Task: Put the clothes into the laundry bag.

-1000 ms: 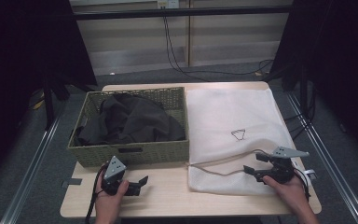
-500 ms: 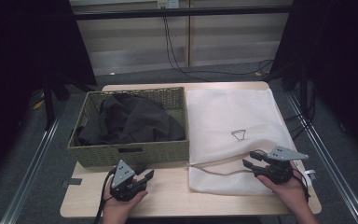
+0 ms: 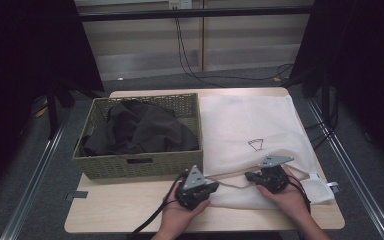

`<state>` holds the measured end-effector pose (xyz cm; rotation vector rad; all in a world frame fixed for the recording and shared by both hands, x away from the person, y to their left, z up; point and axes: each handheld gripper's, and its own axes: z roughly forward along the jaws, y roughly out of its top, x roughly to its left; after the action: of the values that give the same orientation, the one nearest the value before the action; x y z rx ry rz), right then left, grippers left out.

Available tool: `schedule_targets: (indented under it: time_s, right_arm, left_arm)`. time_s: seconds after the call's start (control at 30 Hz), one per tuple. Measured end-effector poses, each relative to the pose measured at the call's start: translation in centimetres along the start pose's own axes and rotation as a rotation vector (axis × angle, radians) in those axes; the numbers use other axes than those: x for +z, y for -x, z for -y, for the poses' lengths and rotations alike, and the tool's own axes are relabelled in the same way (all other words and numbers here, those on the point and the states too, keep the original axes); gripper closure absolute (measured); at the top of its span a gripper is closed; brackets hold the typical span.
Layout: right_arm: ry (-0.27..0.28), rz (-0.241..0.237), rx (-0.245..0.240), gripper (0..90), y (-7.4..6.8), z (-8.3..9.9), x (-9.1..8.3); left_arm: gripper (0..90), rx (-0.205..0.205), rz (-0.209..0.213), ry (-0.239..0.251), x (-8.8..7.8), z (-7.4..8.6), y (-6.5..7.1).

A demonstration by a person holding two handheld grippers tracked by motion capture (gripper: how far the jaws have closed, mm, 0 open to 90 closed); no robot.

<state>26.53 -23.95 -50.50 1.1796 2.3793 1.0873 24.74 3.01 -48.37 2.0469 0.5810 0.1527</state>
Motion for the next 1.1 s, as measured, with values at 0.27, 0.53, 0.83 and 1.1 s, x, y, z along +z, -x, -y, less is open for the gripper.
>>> schedule_targets:
  time_s: [0.27, 0.53, 0.83, 1.1]
  right_arm:
    - [-0.003, 0.067, 0.079, 87.5, 0.8, -1.2, 1.1]
    - [0.273, 0.201, 0.114, 90.0, 3.4, -3.8, -1.2]
    - [0.302, 0.197, 0.072, 81.5, 3.3, -2.3, -3.9]
    - [0.107, 0.377, -0.04, 17.6, 2.1, -1.3, -0.9]
  left_arm:
    - [90.0, 0.0, -0.021, -0.146, 3.2, 0.7, 0.5]
    - [90.0, -0.007, -0.004, -0.146, 3.0, 0.8, 0.2]
    - [90.0, -0.015, -0.011, -0.144, 3.0, 0.8, 0.2]
    - [90.0, -0.014, -0.011, -0.146, 3.0, 0.8, 0.3]
